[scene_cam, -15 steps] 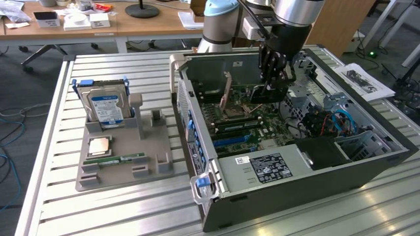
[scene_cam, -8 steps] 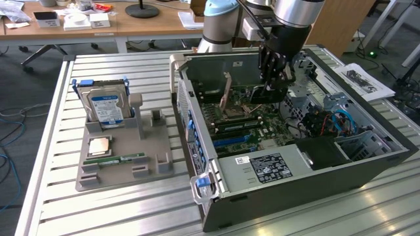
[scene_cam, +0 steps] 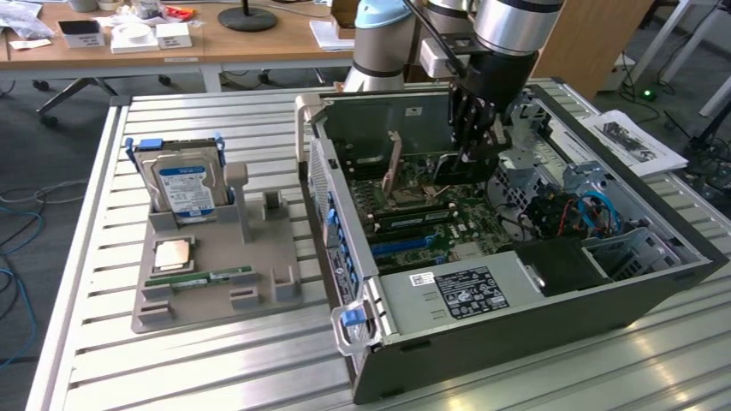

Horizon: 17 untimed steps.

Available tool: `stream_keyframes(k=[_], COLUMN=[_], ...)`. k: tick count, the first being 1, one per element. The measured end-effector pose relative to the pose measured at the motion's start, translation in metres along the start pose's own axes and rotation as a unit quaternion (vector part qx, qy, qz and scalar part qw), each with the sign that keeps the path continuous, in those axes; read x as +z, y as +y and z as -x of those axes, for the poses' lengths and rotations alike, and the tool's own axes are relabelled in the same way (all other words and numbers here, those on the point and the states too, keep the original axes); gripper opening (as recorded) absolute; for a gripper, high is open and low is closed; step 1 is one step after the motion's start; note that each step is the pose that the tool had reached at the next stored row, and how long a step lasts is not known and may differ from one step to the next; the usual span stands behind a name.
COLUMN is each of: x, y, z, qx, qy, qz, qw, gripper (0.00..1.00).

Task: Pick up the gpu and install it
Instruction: 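Insert the gpu into the slot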

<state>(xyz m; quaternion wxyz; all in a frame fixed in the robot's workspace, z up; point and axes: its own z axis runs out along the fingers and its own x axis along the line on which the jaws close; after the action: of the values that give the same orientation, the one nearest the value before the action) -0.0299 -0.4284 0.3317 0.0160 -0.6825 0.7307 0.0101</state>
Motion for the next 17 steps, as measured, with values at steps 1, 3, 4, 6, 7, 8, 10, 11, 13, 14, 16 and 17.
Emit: stream_keyframes(k=[1,3,4,6,7,8,10,11,13,14,16,17], x=[0.0000,0.0001,0.0001,0.0004,0.0008,0.0012,0.0019,0.0020,0.0021,0.0021,0.0023,0.0029], y=[0.0000,0.0001,0.0001,0.0001,0.0002,0.0002,0.0003,0.0003,0.0003,0.0003,0.0003,0.0005], z=[0.0000,0.0000,0.0000,0.0000,0.0000,0.0000,-0.0001,-0.0001,-0.0001,-0.0001,-0.0001,-0.0001], qx=[0.000,0.000,0.000,0.000,0.000,0.000,0.000,0.000,0.000,0.000,0.000,0.000], qy=[0.0000,-0.0001,-0.0001,-0.0003,-0.0005,-0.0006,-0.0006,-0.0005,-0.0005,-0.0005,-0.0006,-0.0008], qz=[0.0000,-0.0001,0.0000,-0.0001,-0.0001,-0.0001,-0.0002,-0.0002,-0.0002,-0.0002,-0.0002,-0.0005], qw=[1.0000,1.0000,1.0000,1.0000,1.0000,1.0000,1.0000,1.0000,1.0000,1.0000,1.0000,1.0000], gripper=[0.27,0.27,0.27,0.27,0.27,0.27,0.27,0.27,0.27,0.27,0.27,0.27])
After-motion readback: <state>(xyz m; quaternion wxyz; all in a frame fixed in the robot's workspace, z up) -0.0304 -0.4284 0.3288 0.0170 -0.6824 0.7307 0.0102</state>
